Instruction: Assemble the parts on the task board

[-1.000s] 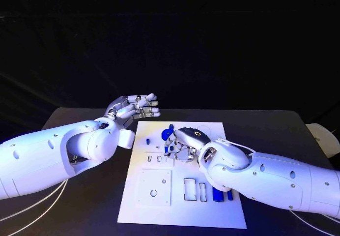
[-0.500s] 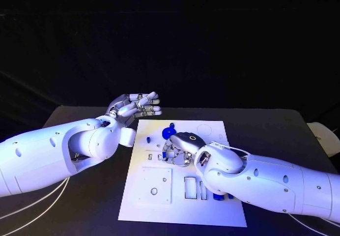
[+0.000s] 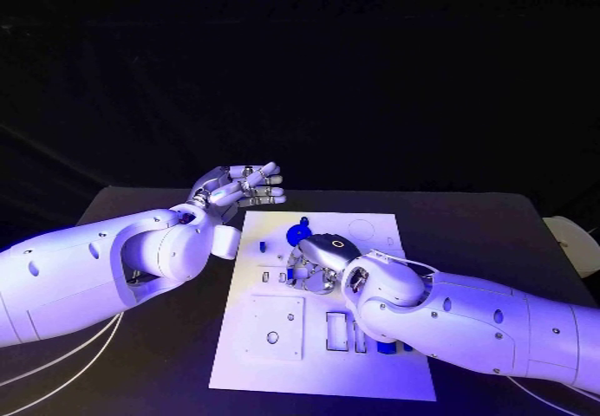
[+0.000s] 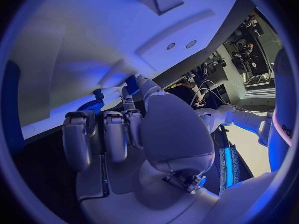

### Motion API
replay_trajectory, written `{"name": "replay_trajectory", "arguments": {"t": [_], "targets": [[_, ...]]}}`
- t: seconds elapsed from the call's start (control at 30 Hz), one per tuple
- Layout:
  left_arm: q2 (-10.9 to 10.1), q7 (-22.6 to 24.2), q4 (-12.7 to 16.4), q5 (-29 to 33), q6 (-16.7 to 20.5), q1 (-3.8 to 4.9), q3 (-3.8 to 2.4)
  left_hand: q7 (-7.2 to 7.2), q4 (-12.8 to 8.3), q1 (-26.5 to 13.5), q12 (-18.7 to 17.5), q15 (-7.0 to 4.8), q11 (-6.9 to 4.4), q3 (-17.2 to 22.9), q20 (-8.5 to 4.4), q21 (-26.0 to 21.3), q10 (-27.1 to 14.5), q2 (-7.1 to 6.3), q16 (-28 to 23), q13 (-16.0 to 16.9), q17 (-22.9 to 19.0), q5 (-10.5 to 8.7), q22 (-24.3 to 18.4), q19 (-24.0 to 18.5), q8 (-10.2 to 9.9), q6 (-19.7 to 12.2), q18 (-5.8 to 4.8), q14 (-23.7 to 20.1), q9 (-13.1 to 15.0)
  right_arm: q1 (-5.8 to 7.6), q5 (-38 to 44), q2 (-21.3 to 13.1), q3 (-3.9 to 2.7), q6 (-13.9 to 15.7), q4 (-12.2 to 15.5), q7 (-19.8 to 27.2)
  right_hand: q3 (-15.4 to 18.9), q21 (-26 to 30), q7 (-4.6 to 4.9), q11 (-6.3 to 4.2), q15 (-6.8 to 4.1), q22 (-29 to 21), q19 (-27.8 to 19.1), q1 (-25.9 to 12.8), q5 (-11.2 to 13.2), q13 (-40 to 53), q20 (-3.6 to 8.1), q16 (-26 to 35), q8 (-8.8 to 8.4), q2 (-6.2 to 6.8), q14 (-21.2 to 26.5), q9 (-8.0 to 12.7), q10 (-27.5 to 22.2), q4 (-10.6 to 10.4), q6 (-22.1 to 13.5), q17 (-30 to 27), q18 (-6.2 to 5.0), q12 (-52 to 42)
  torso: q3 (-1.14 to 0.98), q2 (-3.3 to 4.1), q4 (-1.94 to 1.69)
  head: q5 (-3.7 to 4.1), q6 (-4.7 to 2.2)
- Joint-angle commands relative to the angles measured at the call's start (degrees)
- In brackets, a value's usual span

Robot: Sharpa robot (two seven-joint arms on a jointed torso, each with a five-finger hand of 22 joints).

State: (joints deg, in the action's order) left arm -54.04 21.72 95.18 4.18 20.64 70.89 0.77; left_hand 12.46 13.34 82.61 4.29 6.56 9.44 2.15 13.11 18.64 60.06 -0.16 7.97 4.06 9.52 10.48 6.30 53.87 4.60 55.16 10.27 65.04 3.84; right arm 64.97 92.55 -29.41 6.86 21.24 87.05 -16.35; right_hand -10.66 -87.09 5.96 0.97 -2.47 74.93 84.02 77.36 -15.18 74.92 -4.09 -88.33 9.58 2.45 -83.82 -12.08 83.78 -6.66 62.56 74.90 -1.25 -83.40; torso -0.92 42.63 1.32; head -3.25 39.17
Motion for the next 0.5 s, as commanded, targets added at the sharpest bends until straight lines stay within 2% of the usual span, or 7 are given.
{"name": "replay_trajectory", "arguments": {"t": [0.03, 0.5], "targets": [[0.04, 0.25, 0.12, 0.08, -1.11, 0.04, -0.03, 0.19, -0.09, 0.62, -0.30, 0.20, 0.19, -0.18, 0.40, -0.23, -0.15, 0.10, -0.27, -0.07, 0.08, -0.23, -0.07, -0.17, -0.36, -0.13, 0.26, -0.01, -0.05, -0.17, 1.09, 0.19, 0.13, -2.09, -0.34, -0.74, 0.23, 0.28, -0.49, 0.09, -0.20, 12.09, 3.25, -0.22, -0.06, 7.65, 0.40, -0.22, 0.67, -0.11, -5.45, -1.27, 0.22, -0.26, -0.07, 11.94, 0.21, -0.06, 0.00, 0.02, 0.05, 0.05, 0.00], [-0.05, 0.17, 0.27, 0.08, -1.17, 0.04, -0.04, 0.21, -0.07, 0.57, -0.33, 0.21, 0.21, -0.22, 0.41, -0.23, -0.17, 0.10, -0.29, -0.07, 0.10, -0.24, -0.08, -0.17, -0.39, -0.16, 0.26, -0.01, -0.06, -0.18, 1.55, 0.36, 0.20, -3.45, -0.80, -1.45, 0.63, 0.61, 0.02, 0.54, 0.16, 11.83, 2.98, -1.03, 0.37, 7.21, 0.13, -0.11, 0.28, 1.04, -5.39, -1.05, -0.28, -0.30, -1.00, 11.70, 0.11, 0.40, -0.03, 0.00, 0.00, 0.21, 0.03]]}}
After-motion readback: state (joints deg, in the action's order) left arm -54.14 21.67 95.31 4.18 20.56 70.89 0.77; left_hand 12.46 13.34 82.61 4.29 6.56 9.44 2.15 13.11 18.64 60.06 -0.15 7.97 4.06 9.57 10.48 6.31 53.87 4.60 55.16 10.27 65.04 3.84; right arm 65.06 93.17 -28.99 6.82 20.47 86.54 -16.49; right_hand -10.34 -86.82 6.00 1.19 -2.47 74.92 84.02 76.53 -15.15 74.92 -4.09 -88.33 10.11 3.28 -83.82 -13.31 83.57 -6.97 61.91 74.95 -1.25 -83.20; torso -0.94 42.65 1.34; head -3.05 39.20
